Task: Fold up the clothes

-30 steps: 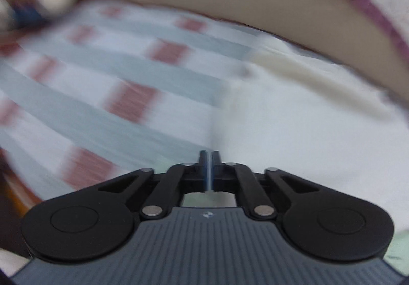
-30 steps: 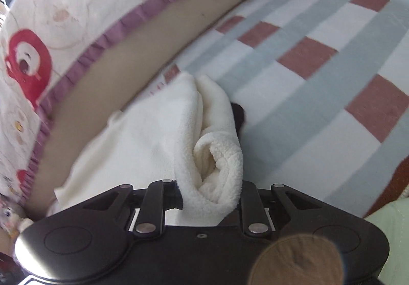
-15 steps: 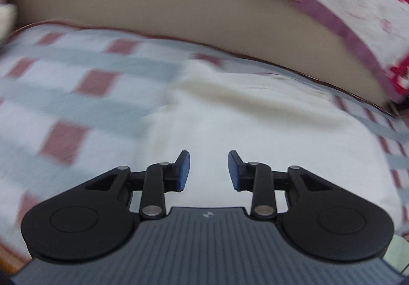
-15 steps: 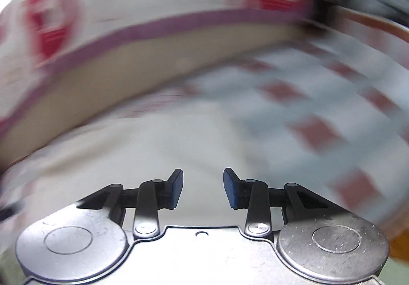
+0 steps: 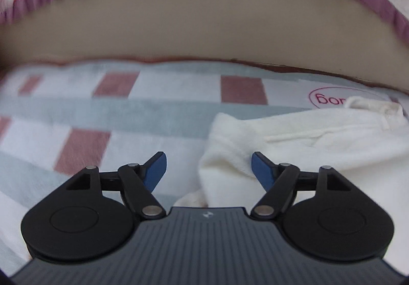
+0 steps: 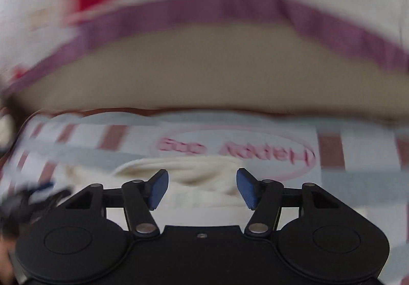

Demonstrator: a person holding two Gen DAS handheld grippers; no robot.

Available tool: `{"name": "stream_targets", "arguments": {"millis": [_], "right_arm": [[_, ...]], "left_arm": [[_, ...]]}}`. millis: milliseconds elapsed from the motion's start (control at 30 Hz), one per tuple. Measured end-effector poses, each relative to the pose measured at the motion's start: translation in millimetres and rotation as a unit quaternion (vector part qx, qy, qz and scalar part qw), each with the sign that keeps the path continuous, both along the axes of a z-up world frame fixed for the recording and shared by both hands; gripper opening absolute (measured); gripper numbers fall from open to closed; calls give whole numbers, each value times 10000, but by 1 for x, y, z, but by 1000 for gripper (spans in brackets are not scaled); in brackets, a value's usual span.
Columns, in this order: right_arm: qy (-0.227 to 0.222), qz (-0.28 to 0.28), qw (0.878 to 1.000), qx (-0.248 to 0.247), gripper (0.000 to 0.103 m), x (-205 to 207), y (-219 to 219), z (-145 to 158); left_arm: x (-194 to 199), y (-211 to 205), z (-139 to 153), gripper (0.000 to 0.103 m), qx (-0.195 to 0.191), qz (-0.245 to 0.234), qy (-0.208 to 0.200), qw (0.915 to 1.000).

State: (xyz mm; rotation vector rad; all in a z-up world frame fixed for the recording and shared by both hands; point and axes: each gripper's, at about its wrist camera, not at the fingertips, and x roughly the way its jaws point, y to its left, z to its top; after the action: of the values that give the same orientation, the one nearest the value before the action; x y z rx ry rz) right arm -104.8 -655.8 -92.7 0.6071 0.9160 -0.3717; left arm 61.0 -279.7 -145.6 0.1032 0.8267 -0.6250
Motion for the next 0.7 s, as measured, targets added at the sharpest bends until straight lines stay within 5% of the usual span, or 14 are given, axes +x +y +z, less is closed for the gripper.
{"name": "stream_targets", "arguments": {"millis": [133, 333, 367, 433, 467, 500, 567, 700], "right_arm": [[19, -197, 9910, 1325, 64, 8, -31, -41], [190, 531, 9766, 2076, 67, 35, -36, -82], [164, 578, 9769, 2053, 64, 37, -37, -85], [104, 560, 9809, 1860, 39, 35, -38, -89], [29, 512, 9828, 1773, 21, 33, -39, -90], [-122, 439, 9833, 1762, 19, 31, -41, -91], [-461, 216, 9785, 1999, 17, 23, -49, -98], [-713, -232, 9678, 2405, 9, 15, -61, -118]], "left_arm": [[14, 10, -2, 76, -656, -58, 599, 9960], [10, 3, -7, 72, -803, -521, 461, 9943], [8, 1, -8, 72, -715, -579, 416, 9949], [4, -3, -10, 70, -572, -656, 313, 9957], [3, -3, -10, 65, -582, -663, 254, 9958], [3, -3, -10, 60, -628, -685, 267, 9953], [3, -2, -8, 18, -768, -800, 311, 9933], [-3, 2, 6, 12, -1151, -1043, 124, 9878]]}}
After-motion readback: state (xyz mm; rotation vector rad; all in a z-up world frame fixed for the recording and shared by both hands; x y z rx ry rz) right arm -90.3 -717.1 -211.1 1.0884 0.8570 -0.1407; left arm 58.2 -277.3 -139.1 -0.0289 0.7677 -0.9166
